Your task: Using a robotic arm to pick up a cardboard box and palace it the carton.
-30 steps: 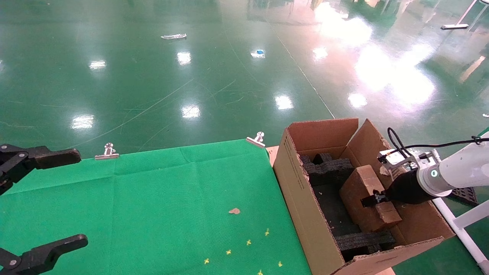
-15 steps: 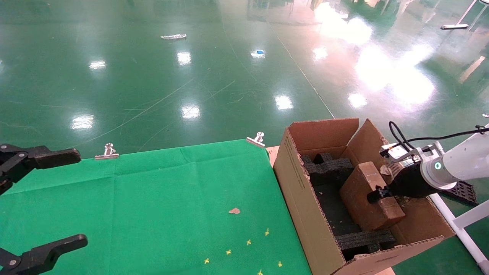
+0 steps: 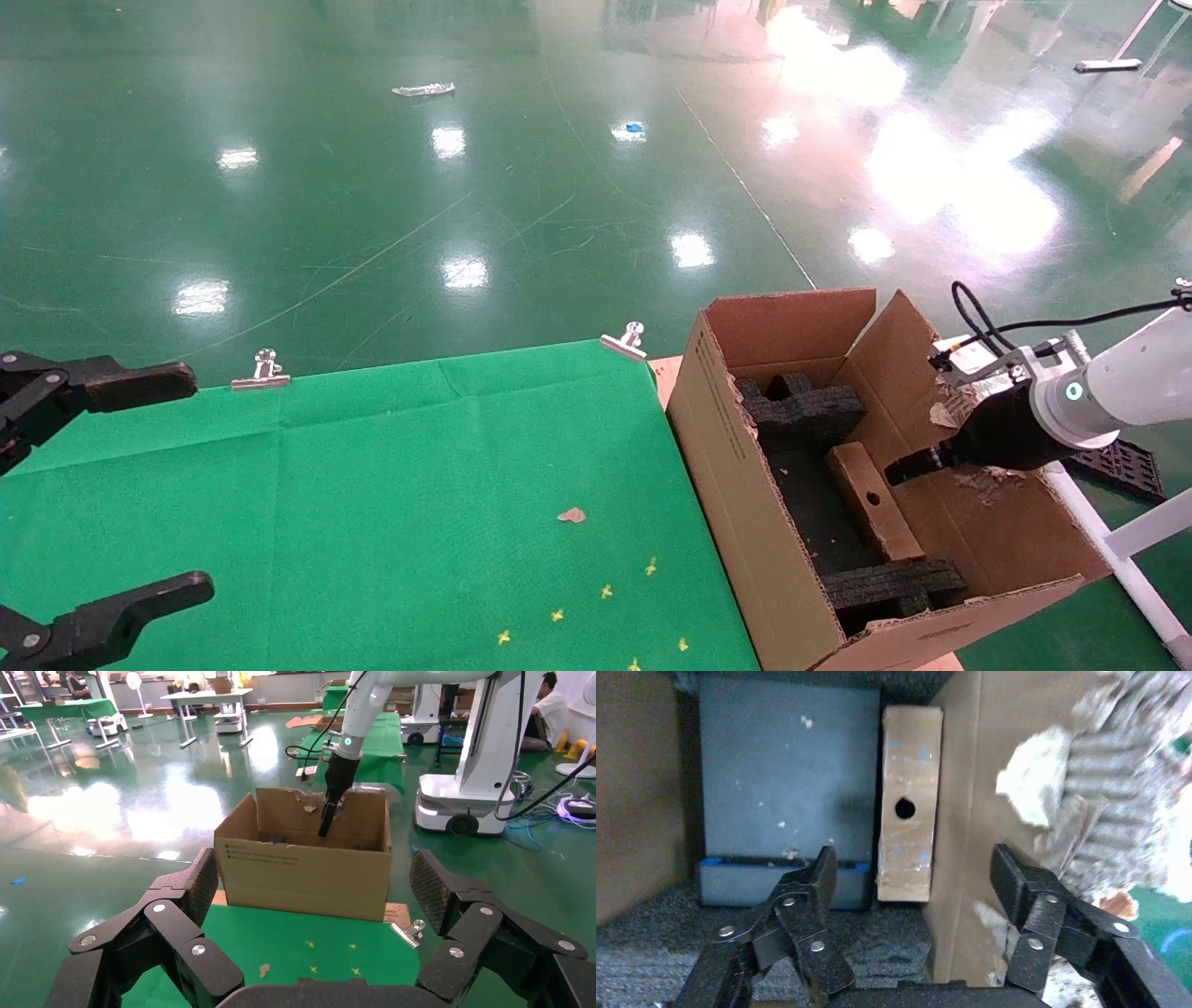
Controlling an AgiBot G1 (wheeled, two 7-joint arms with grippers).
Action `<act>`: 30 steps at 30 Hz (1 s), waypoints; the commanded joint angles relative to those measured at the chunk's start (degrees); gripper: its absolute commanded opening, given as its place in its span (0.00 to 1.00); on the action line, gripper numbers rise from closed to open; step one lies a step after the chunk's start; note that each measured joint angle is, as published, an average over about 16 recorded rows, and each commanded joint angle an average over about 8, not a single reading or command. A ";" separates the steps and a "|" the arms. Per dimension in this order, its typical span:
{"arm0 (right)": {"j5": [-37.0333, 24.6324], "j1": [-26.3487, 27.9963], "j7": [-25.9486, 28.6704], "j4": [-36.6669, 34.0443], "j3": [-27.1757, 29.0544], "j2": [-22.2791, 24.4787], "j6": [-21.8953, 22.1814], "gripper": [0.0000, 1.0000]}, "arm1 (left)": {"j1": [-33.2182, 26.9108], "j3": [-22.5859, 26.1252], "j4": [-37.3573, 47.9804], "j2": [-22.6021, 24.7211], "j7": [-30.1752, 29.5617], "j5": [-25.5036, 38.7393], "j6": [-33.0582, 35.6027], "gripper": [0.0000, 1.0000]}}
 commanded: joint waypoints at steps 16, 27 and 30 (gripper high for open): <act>1.60 18.40 -6.27 5.60 2.77 5.09 -3.83 1.00 | -0.01 0.04 0.00 -0.02 0.02 -0.03 -0.02 1.00; 1.63 26.34 -8.66 15.96 4.24 9.84 -4.34 1.00 | -0.01 0.05 0.01 -0.02 0.03 -0.04 -0.03 1.00; 1.65 26.42 -8.88 17.53 4.83 10.28 -4.47 1.00 | 0.00 0.05 0.02 -0.02 0.04 -0.04 -0.03 1.00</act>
